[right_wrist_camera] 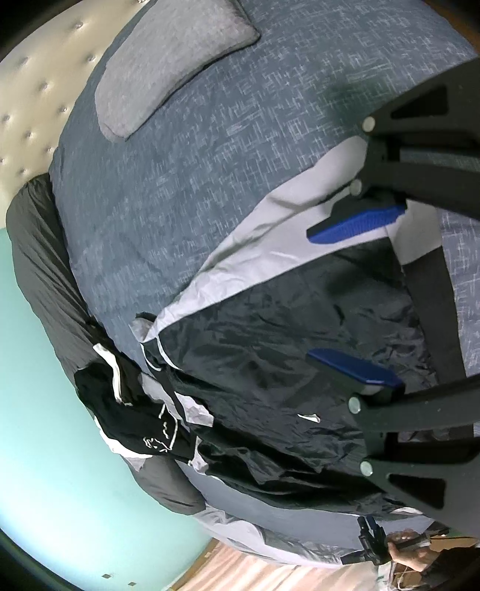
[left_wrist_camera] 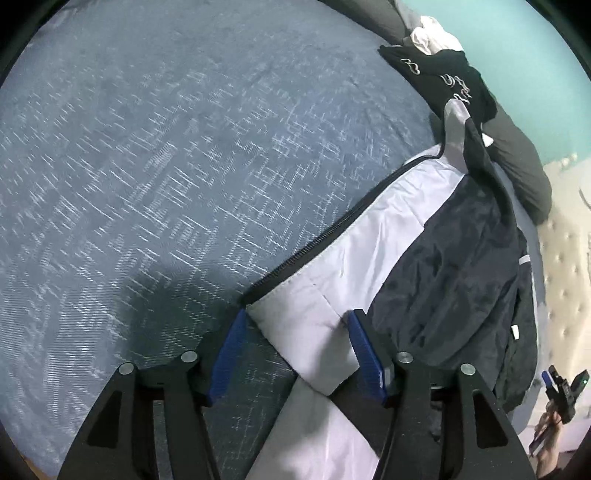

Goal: Fold clothes
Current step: 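Lower the jacket onto the bed with both tools, laying it flat, then open both tools and release the hem of the flattened jacket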

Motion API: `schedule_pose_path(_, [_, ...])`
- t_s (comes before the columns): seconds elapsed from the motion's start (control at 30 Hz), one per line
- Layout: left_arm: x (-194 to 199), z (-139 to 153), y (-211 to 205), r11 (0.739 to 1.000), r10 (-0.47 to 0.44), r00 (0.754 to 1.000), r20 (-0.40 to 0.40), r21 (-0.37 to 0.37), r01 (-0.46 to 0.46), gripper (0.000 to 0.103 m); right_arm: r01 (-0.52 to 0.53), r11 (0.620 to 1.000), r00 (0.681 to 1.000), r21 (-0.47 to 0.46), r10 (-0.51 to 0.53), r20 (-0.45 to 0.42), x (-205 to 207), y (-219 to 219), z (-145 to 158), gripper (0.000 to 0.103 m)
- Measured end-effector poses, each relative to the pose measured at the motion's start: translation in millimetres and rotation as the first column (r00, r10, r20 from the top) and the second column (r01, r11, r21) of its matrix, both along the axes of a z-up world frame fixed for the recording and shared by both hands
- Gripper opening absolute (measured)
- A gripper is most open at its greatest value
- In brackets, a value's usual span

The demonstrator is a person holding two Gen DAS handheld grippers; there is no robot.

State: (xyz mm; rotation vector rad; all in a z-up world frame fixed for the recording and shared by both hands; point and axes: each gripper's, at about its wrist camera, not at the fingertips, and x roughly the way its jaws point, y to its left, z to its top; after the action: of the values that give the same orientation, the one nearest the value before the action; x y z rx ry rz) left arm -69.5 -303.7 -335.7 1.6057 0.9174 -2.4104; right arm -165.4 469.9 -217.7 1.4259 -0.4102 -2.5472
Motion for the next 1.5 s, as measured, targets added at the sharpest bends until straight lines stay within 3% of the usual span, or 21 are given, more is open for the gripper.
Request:
schedule_pose_path(0.07, [0, -2, 1, 1.0, 0.002, 1.0, -0.014, 0.006, -0.002, 0.059, 0.0, 1.0, 1.0, 0.0, 0.0, 0.0, 0, -3, 0, 0.06])
schedule_pose_path(0.13, [-1, -2, 0, 1.0, -0.001, 1.0, -0.024, 0.009, 0.001, 0.038, -0.004, 1.0, 1.0, -0.001, 0.004, 0.001, 0, -4, 0, 0.06])
schedule_pose_path(0.23, [-1, 3, 1, 1.0, -0.008, 0.999, -0.042, 0.005, 0.008, 0.021, -0.02, 1.0, 1.0, 0.009, 0.02, 0.002, 0, -7, 0, 0.06])
schedule_pose_path(0.4, [-2, 34, 10, 0.999, -0.038, 0.993, -0.114, -0.033, 0.035, 0.011, -0.03, 0.999, 1.0, 0.024, 0.03, 0.008, 1, -7, 0, 0.06])
schedule_pose_path(0.53, [-6, 76, 31, 0.992, -0.11, 0.973, -0.205, -0.081, 0.096, 0.007, -0.015, 1.0, 1.0, 0.002, 0.015, 0.003, 4, -2, 2, 0.06])
schedule_pose_path(0.67, [-16, 130, 72, 0.975, -0.217, 0.926, -0.309, -0.108, 0.192, 0.002, -0.013, 1.0, 1.0, -0.012, 0.013, -0.009, 6, 0, 8, 0.06])
schedule_pose_path(0.8, [-23, 183, 136, 0.933, -0.359, 0.843, -0.401, -0.161, 0.32, 0.001, -0.022, 1.0, 0.999, -0.021, 0.022, -0.024, 10, -1, 18, 0.06])
schedule_pose_path(0.83, [-27, 189, 152, 0.921, -0.389, 0.826, -0.407, -0.169, 0.35, 0.0, -0.023, 0.999, 0.999, -0.023, 0.023, -0.031, 12, -1, 20, 0.06])
schedule_pose_path(0.93, [-37, 191, 190, 0.891, -0.453, 0.809, -0.374, -0.187, 0.412, 0.0, -0.023, 0.999, 0.999, -0.032, 0.022, -0.043, 16, 0, 27, 0.06])
schedule_pose_path(1.03, [-43, 183, 199, 0.897, -0.441, 0.833, -0.335, -0.184, 0.401, 0.0, -0.024, 0.999, 0.998, -0.036, 0.022, -0.054, 21, 2, 34, 0.06])
schedule_pose_path(1.1, [-49, 170, 186, 0.919, -0.395, 0.868, -0.301, -0.147, 0.367, 0.0, -0.027, 0.999, 0.997, -0.035, 0.025, -0.067, 25, 4, 40, 0.06])
schedule_pose_path(1.2, [-45, 149, 156, 0.932, -0.358, 0.901, -0.245, -0.154, 0.329, 0.002, -0.037, 0.999, 0.996, -0.023, 0.035, -0.079, 28, 7, 45, 0.06])
schedule_pose_path(1.27, [-42, 135, 132, 0.943, -0.32, 0.924, -0.211, -0.161, 0.29, 0.009, -0.031, 0.999, 0.997, -0.021, 0.03, -0.075, 28, 9, 43, 0.06])
schedule_pose_path(1.33, [-39, 121, 105, 0.959, -0.262, 0.947, -0.185, -0.157, 0.234, 0.038, -0.022, 0.999, 0.998, -0.028, 0.02, -0.066, 28, 12, 39, 0.06])
schedule_pose_path(1.37, [-37, 113, 92, 0.967, -0.231, 0.957, -0.174, -0.152, 0.205, 0.043, -0.02, 0.999, 0.998, -0.028, 0.018, -0.061, 28, 12, 37, 0.06])
schedule_pose_path(1.5, [-28, 82, 44, 0.981, -0.143, 0.983, -0.118, -0.148, 0.125, 0.045, -0.018, 1.0, 0.999, -0.025, 0.017, -0.04, 26, 9, 26, 0.06])
